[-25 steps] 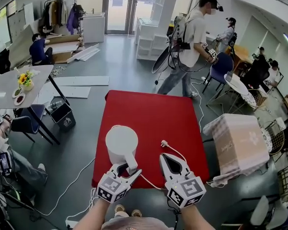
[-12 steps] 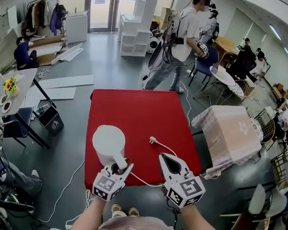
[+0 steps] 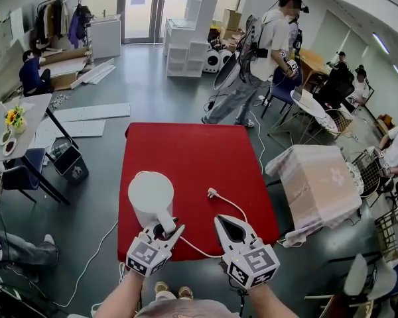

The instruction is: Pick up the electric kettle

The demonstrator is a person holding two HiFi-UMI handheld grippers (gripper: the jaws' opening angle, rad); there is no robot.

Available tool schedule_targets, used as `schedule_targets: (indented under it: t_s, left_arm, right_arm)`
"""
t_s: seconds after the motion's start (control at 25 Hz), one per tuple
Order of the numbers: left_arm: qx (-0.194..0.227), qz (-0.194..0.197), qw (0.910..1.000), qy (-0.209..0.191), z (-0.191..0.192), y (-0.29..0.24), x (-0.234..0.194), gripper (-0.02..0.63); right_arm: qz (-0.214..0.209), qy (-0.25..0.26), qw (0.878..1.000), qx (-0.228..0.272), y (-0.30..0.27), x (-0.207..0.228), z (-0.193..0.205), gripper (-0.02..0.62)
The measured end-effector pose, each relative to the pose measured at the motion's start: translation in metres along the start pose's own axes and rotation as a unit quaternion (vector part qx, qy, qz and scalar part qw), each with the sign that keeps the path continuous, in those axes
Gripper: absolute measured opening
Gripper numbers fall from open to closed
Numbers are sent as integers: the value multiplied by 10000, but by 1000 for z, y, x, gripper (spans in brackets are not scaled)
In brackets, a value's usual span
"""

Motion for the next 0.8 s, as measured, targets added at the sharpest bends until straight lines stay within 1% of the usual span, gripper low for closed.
schedule_targets:
  t_s: [0.16, 0.4, 0.64, 0.8]
  left_arm:
    - [-15, 64, 9999, -77, -5, 0, -3, 95]
    - [-74, 97, 9995, -283, -8, -1, -6, 97]
    - [71, 71, 9997, -240, -21, 2, -16, 97]
    - [92, 132, 9991, -382, -35, 7, -18, 96]
  right_arm:
    - [-97, 39, 9999, -51, -2, -6, 2, 6]
    - [-128, 66, 9999, -80, -4, -7, 3, 6]
    - [-125, 92, 9998, -145, -7, -7, 7, 6]
    - [-147, 89, 9998, -133, -10, -8, 6, 6]
Point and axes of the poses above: the fingertips, and each gripper's own axes: y backward along the fingers, x to its right, z out of its underside, the point moved 10 cm from there along y, backward along the fingers, and after that the axes turned 13 degrees about z, right-handed, at the moved point
